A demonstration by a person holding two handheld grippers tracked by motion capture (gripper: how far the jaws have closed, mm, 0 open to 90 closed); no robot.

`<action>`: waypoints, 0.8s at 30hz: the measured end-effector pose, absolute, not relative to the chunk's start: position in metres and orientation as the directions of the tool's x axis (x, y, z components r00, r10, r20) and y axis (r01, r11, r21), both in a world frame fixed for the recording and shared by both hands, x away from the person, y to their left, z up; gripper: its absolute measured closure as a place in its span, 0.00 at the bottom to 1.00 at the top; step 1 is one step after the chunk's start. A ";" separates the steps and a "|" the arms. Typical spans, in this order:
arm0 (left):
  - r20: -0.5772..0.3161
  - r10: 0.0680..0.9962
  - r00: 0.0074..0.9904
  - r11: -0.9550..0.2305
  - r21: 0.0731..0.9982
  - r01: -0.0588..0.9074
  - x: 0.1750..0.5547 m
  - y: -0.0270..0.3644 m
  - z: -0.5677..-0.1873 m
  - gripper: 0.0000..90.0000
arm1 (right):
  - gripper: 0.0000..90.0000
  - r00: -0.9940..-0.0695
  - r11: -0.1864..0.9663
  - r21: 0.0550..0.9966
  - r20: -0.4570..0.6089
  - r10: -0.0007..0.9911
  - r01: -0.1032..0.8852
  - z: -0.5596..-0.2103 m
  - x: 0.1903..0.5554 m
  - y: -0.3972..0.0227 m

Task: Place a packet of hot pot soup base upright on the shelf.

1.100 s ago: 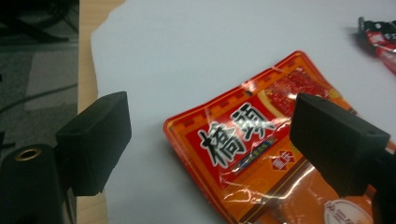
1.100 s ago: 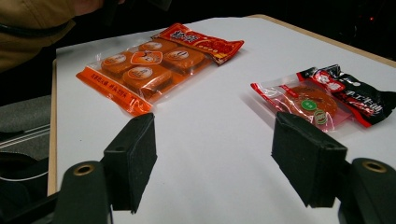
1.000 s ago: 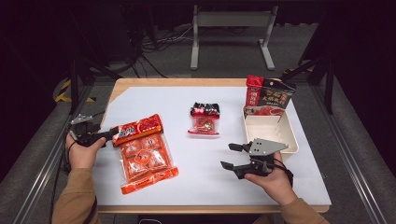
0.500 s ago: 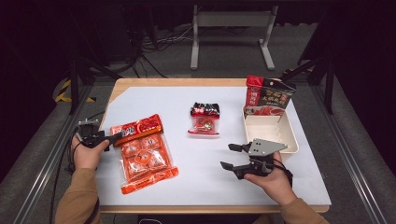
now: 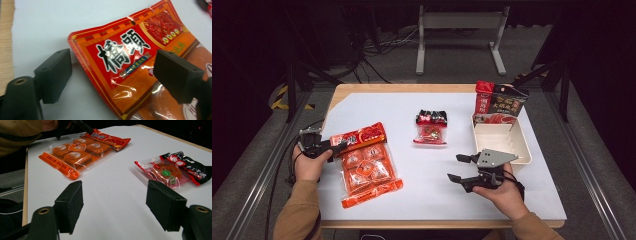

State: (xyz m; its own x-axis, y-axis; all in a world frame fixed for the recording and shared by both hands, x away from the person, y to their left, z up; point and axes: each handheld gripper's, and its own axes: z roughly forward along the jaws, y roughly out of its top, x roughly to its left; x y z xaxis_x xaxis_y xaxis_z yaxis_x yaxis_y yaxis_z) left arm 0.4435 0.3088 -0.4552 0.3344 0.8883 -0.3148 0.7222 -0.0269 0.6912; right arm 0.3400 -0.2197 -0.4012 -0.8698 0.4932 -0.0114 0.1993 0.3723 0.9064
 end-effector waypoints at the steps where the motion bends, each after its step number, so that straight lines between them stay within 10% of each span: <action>1: -0.318 0.887 0.335 -0.026 0.690 0.723 0.443 0.307 -0.455 0.20 | 0.34 -0.869 0.372 0.907 -0.012 0.495 0.199 -0.401 0.340 -0.220; 24: -0.344 0.825 0.449 -0.074 0.722 0.688 0.447 0.289 -0.455 0.54 | 0.33 -0.872 0.386 0.899 -0.011 0.490 0.206 -0.405 0.340 -0.216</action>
